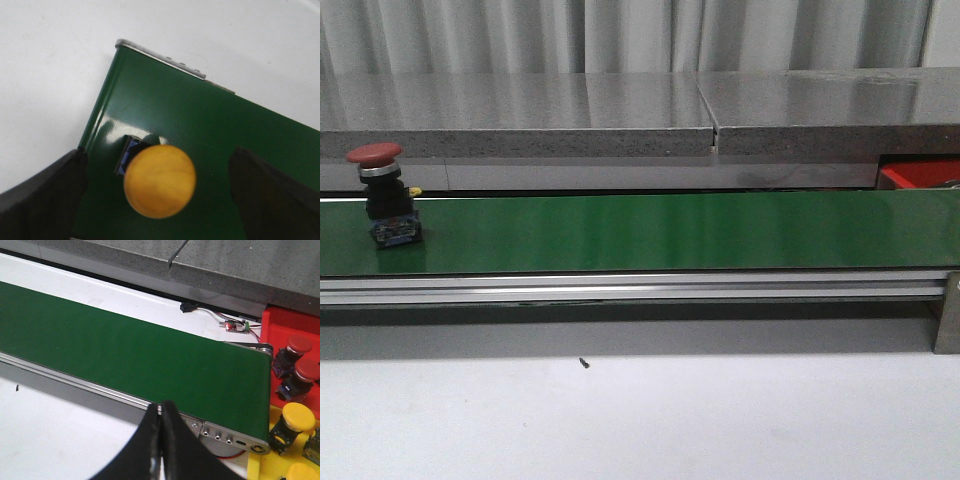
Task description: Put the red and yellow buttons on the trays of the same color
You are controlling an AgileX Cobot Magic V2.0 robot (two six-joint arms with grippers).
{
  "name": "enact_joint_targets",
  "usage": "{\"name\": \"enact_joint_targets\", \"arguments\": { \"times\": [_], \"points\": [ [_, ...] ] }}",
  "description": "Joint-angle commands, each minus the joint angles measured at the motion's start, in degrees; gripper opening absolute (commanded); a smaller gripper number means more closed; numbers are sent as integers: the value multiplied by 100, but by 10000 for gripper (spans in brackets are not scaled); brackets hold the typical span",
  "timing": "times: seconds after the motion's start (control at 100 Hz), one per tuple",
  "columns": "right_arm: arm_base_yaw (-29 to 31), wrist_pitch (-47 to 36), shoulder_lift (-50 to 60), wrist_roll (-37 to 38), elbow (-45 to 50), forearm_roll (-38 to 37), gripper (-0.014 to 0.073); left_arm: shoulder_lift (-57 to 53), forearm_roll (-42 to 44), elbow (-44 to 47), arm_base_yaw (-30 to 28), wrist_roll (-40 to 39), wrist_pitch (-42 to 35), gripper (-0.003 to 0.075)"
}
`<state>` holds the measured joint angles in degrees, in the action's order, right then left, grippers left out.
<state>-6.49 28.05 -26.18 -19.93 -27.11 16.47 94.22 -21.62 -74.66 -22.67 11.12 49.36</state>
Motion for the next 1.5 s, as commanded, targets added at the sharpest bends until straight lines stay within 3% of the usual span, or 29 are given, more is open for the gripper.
{"name": "enact_joint_targets", "arguments": {
  "times": [0.0,0.1,0.23,0.37,0.56,0.83,1.06,1.49],
  "points": [
    [-16,-408,6,-61,-141,72,-115,-540,-241,-145,34,299,-240,505],
    [-16,-408,6,-61,-141,72,-115,-852,-230,-145,94,443,-229,312],
    [-16,-408,6,-61,-141,72,-115,-1178,-230,-145,309,681,-229,-23],
    [-16,-408,6,-61,-141,72,-115,-1476,-107,-145,780,789,-240,-19],
    [-16,-428,6,-61,-141,72,-115,-1838,737,-145,1830,789,-342,-19],
    [-16,-474,6,-61,-141,72,-115,-2366,816,146,2910,789,-596,-19],
    [-16,-492,6,-61,-141,72,-115,-3337,634,1149,3100,701,-1446,-19],
    [-16,-509,1,-61,-141,72,-115,-5391,309,2691,3089,701,-1873,-19]
  ]
}}
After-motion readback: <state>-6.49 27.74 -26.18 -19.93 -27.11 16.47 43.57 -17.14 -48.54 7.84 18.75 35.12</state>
